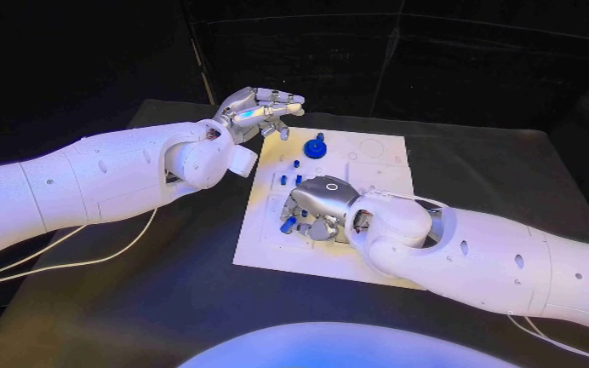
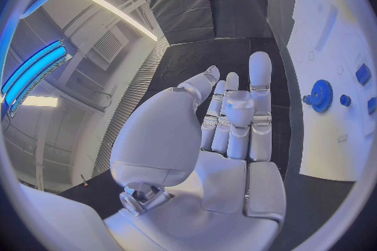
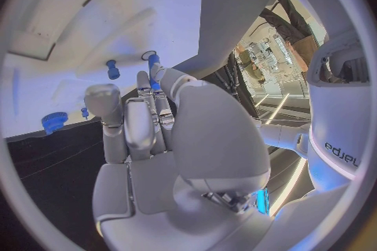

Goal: Assemble the parts on the task board

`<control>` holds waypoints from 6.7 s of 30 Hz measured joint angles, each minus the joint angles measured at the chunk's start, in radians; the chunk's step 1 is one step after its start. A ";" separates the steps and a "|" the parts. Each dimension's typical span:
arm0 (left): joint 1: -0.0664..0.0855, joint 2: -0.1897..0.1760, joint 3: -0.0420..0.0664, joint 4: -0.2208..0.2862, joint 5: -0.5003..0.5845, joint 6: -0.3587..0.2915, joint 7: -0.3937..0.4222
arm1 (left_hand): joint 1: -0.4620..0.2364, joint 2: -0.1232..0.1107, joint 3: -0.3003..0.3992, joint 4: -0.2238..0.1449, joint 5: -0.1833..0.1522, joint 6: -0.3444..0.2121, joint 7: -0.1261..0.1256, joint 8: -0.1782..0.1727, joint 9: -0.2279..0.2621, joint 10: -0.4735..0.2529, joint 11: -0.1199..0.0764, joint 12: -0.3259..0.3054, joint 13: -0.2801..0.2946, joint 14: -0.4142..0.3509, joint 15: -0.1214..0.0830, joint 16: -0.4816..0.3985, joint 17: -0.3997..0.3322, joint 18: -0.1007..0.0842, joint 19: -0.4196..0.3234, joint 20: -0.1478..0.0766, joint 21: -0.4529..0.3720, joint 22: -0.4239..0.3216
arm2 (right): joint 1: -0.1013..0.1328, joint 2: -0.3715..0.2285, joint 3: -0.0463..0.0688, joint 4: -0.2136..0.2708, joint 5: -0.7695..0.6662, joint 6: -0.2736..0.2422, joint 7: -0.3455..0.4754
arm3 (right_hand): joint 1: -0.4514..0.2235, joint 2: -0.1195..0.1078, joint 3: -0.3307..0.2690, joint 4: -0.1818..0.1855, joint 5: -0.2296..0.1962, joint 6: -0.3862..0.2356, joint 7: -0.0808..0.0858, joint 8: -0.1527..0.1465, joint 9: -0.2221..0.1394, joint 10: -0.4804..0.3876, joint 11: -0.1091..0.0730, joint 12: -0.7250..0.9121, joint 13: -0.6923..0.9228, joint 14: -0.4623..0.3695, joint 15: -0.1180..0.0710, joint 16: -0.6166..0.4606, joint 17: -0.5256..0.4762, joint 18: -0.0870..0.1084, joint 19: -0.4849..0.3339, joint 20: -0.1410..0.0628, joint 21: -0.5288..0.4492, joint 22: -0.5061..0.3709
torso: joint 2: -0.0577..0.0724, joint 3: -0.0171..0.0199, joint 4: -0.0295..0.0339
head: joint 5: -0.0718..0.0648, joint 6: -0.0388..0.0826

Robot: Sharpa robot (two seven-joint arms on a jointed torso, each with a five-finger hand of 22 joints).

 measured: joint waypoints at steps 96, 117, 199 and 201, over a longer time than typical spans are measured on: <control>-0.002 -0.002 -0.018 -0.005 0.000 0.003 -0.004 | 0.000 0.000 0.000 0.000 0.005 -0.011 0.003 0.004 0.000 -0.007 0.000 0.006 0.000 0.000 0.000 0.000 -0.003 0.000 0.000 0.000 0.000 0.000 | 0.018 -0.489 0.015 0.248 0.414 -0.221 -0.191 | -0.182 0.061 -0.625 0.290 0.080 -0.154 -0.020 0.152 0.021 0.165 -0.032 1.156 1.145 0.000 -0.022 0.162 0.241 -0.032 0.108 -0.018 0.150 0.253 | -0.027 0.0009 -0.0309 | -0.101 0.028; -0.003 -0.014 -0.019 0.008 0.000 0.003 -0.005 | 0.000 0.000 0.000 0.000 0.005 -0.011 0.003 0.004 0.000 -0.007 0.000 0.010 0.000 0.000 0.000 0.004 -0.003 0.000 0.000 0.000 0.000 0.000 | -0.024 -0.464 0.000 0.241 0.326 -0.126 -0.397 | -0.246 0.088 -0.687 0.293 0.071 -0.137 -0.045 0.257 0.047 0.217 -0.047 1.243 1.236 0.003 -0.025 0.198 0.250 -0.048 0.135 -0.024 0.182 0.312 | -0.032 -0.0025 -0.0348 | -0.114 0.030; -0.006 -0.004 -0.020 -0.002 -0.001 0.018 -0.014 | -0.009 -0.001 0.000 0.000 0.005 -0.014 0.000 0.008 0.000 -0.014 0.000 0.014 0.000 -0.004 0.004 0.004 -0.002 0.000 0.000 0.000 0.000 0.000 | -0.082 -0.279 0.003 0.217 0.228 -0.198 -0.462 | -0.184 0.184 -0.728 0.290 0.155 -0.096 -0.064 0.335 0.122 0.242 -0.068 1.301 1.237 0.004 -0.047 0.225 0.250 -0.063 0.166 -0.038 0.220 0.389 | -0.028 -0.0037 -0.0334 | -0.084 0.035; -0.006 -0.003 -0.020 -0.002 -0.001 0.019 -0.015 | -0.009 -0.002 0.000 0.000 0.005 -0.014 0.000 0.008 0.000 -0.014 0.000 0.014 0.000 -0.004 0.004 0.004 -0.002 0.000 0.000 0.000 0.000 0.000 | -0.082 -0.275 0.003 0.215 0.233 -0.199 -0.464 | -0.184 0.184 -0.729 0.290 0.155 -0.096 -0.064 0.335 0.126 0.241 -0.070 1.301 1.237 0.002 -0.049 0.225 0.250 -0.063 0.166 -0.038 0.220 0.389 | -0.027 -0.0036 -0.0340 | -0.084 0.035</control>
